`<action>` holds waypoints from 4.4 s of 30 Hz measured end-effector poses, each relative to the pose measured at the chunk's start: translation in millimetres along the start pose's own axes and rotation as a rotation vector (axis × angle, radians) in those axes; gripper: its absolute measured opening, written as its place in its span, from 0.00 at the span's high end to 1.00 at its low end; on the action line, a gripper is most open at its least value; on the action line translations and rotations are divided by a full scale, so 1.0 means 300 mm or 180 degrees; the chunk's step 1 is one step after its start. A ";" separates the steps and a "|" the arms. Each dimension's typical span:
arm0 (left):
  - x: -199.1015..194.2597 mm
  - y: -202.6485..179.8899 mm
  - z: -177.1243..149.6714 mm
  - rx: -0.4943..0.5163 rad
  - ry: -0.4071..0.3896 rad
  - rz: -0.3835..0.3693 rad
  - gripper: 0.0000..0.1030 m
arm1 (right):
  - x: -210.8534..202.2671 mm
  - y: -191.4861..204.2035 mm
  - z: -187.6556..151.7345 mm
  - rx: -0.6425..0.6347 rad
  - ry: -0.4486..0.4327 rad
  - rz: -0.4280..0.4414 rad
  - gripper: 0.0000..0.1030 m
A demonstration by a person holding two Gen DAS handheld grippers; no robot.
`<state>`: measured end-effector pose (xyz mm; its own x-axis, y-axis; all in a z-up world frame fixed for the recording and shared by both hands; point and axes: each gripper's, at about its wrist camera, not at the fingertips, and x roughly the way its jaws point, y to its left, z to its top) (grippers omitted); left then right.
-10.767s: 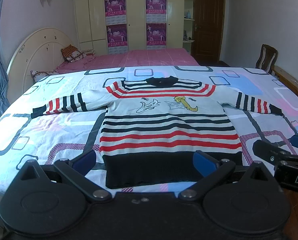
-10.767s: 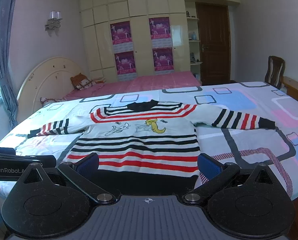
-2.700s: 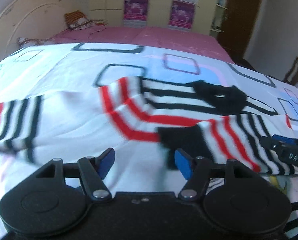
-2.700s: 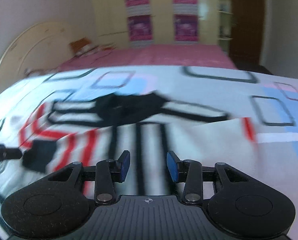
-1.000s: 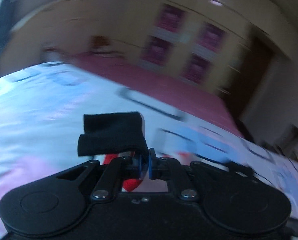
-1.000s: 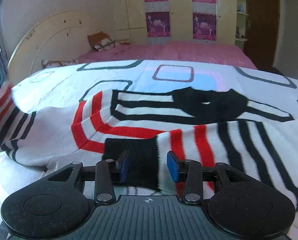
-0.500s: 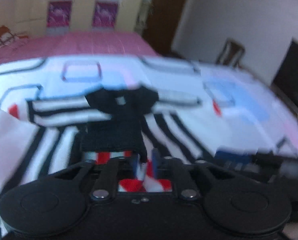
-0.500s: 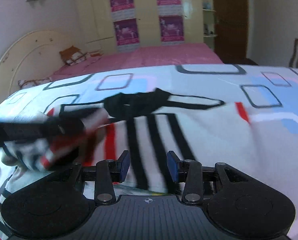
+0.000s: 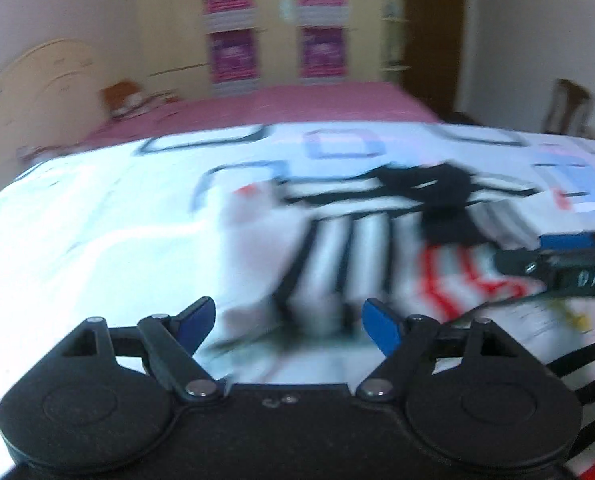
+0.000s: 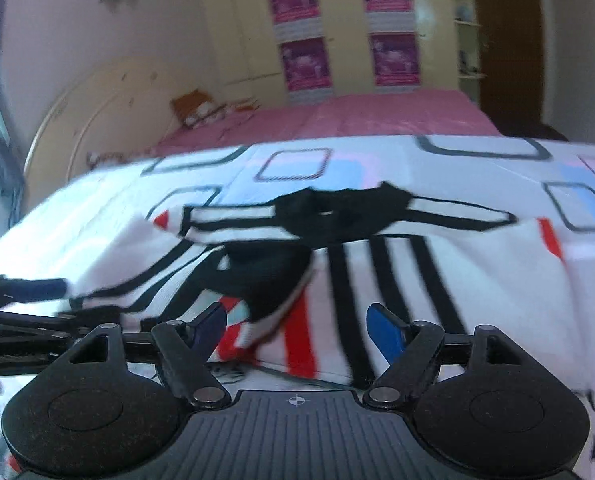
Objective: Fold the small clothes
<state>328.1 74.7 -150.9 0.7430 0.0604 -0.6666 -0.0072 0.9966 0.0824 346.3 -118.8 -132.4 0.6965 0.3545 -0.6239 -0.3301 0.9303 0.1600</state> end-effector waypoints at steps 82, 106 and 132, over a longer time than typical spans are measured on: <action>0.212 -0.044 0.030 -0.0225 0.0139 -0.0329 0.41 | 0.115 -0.189 -0.013 -0.0047 0.0234 -0.0503 0.62; 0.231 -0.095 0.055 -0.0181 0.0308 0.0003 0.39 | 0.090 -0.261 -0.028 -0.0290 0.0232 -0.0325 0.61; 0.024 -0.119 -0.143 -0.0006 0.0364 -0.0266 0.37 | -0.153 -0.145 -0.210 -0.0056 0.0397 -0.0244 0.59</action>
<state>304.8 41.9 -190.3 0.6600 -0.0169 -0.7511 0.0502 0.9985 0.0216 288.8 -181.6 -158.9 0.6357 0.2671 -0.7242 -0.2909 0.9520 0.0957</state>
